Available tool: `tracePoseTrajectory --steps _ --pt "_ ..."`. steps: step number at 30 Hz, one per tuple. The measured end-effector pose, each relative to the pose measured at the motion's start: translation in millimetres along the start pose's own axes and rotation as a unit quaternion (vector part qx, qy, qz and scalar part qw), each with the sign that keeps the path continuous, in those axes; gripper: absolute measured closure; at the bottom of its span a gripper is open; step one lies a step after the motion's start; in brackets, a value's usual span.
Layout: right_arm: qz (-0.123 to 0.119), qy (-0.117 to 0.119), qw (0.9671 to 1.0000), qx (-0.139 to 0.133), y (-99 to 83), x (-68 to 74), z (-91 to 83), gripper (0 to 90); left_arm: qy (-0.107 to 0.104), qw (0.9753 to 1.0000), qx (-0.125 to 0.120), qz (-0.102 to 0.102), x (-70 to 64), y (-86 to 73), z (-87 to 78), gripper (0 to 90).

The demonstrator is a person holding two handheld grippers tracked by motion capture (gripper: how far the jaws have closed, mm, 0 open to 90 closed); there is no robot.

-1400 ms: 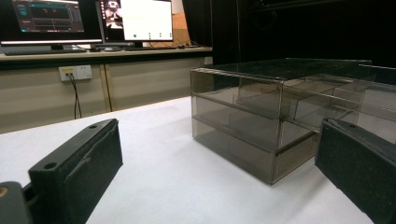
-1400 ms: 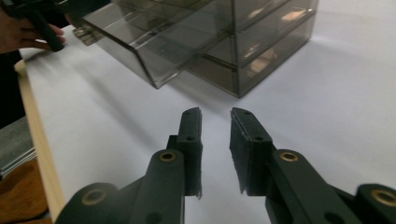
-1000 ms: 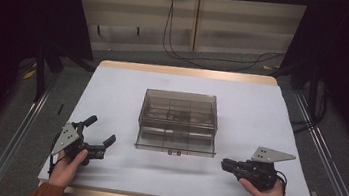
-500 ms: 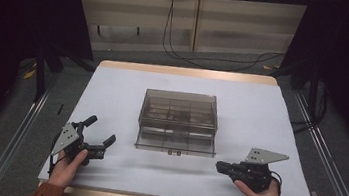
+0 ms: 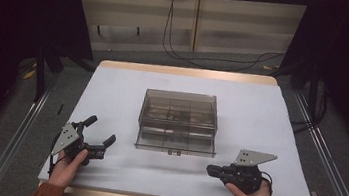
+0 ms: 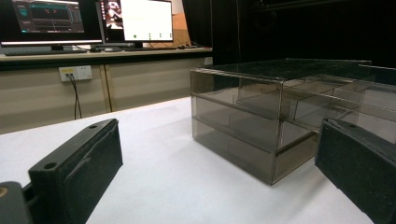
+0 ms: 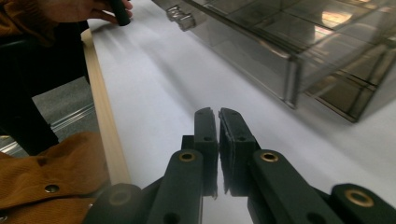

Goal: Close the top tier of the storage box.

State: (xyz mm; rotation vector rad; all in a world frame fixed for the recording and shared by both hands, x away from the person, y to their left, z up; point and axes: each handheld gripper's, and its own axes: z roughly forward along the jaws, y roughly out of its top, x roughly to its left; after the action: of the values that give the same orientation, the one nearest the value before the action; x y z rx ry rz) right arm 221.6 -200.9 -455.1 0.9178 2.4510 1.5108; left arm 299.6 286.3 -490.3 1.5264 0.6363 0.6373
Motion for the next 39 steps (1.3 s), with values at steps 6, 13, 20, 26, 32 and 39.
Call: tracePoseTrajectory --steps 6,13,20,26,32,39 --pt "-0.008 0.017 0.9998 0.005 4.3 7.3 10.7 86.7 -0.001 1.0000 -0.001 -0.002 -0.2 -0.1 0.0 0.7" --pt "-0.015 0.030 0.9994 0.009 8.1 12.8 20.8 86.6 -0.001 1.0000 0.001 0.001 0.0 0.1 -0.3 0.7" --pt "-0.021 0.040 0.9989 0.007 13.7 17.3 29.1 87.4 0.000 1.0000 0.001 -0.001 -0.1 0.0 0.1 0.7" --pt "-0.031 0.051 0.9981 0.012 20.7 23.7 42.2 88.2 0.000 1.0000 0.000 0.000 -0.2 0.0 -0.6 0.7" --pt "-0.038 0.060 0.9974 0.014 24.2 27.0 48.9 88.8 -0.001 1.0000 0.000 0.000 -0.1 0.0 -0.7 0.7" --pt "-0.042 0.058 0.9974 0.012 28.1 27.5 54.1 89.3 0.000 1.0000 0.000 0.000 -0.3 0.0 -0.5 0.7"
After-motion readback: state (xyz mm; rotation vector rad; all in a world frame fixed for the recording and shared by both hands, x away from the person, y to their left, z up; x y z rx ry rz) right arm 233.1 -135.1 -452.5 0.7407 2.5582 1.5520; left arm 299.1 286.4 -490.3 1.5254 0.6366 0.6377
